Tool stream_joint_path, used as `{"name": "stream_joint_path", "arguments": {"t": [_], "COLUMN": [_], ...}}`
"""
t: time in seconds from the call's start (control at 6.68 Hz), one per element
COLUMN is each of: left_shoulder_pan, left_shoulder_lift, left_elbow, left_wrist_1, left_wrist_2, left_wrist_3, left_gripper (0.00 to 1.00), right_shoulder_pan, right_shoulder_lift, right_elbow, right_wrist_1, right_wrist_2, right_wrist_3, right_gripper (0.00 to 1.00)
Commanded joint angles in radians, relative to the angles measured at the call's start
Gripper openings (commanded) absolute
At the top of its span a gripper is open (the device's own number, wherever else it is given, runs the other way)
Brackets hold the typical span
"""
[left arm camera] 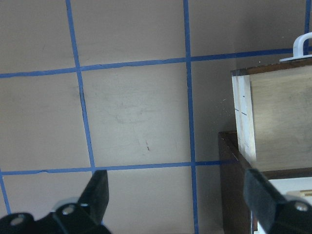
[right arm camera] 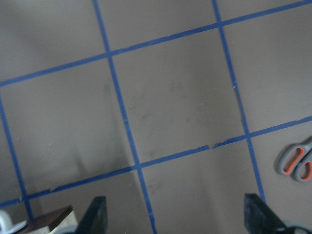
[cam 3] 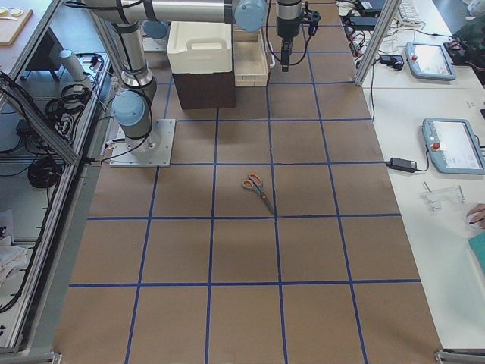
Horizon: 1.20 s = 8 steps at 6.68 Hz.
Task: Put scissors in drawer and close it
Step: 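Move the right gripper over the grey-and-orange scissors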
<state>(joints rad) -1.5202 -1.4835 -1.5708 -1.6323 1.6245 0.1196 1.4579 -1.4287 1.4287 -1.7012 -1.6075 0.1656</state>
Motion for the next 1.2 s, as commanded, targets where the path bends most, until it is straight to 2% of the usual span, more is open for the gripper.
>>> {"name": "stream_joint_path", "arguments": {"t": [0.0,0.15,0.3,0.45,0.6,0.75,1.05], "left_shoulder_pan": [0.0,0.0,0.002,0.002,0.002,0.002,0.002], "left_shoulder_lift": [0.0,0.0,0.0,0.0,0.0,0.0,0.0], "left_elbow": [0.0,0.0,0.0,0.0,0.0,0.0,0.0], "left_wrist_1": [0.0,0.0,0.0,0.0,0.0,0.0,0.0], "left_wrist_2": [0.0,0.0,0.0,0.0,0.0,0.0,0.0], "left_wrist_3": [0.0,0.0,0.0,0.0,0.0,0.0,0.0], "left_gripper": [1.0,1.0,1.0,1.0,1.0,1.0,1.0], "right_shoulder_pan": [-0.124,-0.145,-0.177,-0.273,-0.381,-0.462,-0.562], "right_shoulder_lift": [0.023,0.033,0.046,0.077,0.111,0.122,0.126], "right_elbow": [0.036,0.109,0.168,0.182,0.197,0.255,0.414], "right_wrist_1": [-0.063,-0.07,-0.083,-0.081,-0.077,-0.102,-0.3], "right_wrist_2": [-0.052,-0.133,-0.241,-0.215,-0.031,0.015,0.041], "right_wrist_3": [0.203,0.38,0.481,0.5,0.456,0.319,0.228], "right_gripper": [1.0,1.0,1.0,1.0,0.99,0.96,0.95]}}
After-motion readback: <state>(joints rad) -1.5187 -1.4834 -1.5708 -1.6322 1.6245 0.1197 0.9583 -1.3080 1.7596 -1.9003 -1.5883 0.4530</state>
